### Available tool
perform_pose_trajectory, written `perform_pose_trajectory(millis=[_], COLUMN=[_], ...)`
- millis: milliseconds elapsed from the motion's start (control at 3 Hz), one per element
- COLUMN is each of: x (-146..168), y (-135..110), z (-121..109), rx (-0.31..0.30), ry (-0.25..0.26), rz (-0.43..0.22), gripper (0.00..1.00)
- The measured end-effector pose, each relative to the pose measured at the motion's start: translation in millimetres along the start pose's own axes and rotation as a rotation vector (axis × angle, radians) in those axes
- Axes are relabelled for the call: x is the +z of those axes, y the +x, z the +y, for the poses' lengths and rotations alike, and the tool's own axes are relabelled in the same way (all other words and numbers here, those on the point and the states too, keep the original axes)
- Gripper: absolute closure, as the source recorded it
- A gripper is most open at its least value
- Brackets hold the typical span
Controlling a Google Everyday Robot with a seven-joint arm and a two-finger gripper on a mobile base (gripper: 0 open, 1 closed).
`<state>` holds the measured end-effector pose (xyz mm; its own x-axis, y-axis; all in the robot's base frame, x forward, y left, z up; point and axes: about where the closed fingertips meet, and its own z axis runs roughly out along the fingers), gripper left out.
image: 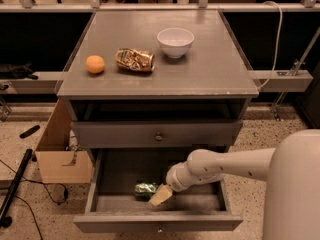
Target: Pick green can from middle drawer and place on counter
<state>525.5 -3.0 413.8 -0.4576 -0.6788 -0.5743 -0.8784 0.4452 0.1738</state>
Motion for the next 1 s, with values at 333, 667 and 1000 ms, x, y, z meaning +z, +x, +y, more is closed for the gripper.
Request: perform_pose_trajectory(millis=[333, 667, 1000], x=[25, 44, 47], y=[7, 12, 13], z=[-8, -10, -10], rx=[0.005, 0.015, 0.016], ry=[0.007, 0.012, 0.012], rz=[0.009, 0.006, 0.006], gripper=[0.00, 0.00, 0.22])
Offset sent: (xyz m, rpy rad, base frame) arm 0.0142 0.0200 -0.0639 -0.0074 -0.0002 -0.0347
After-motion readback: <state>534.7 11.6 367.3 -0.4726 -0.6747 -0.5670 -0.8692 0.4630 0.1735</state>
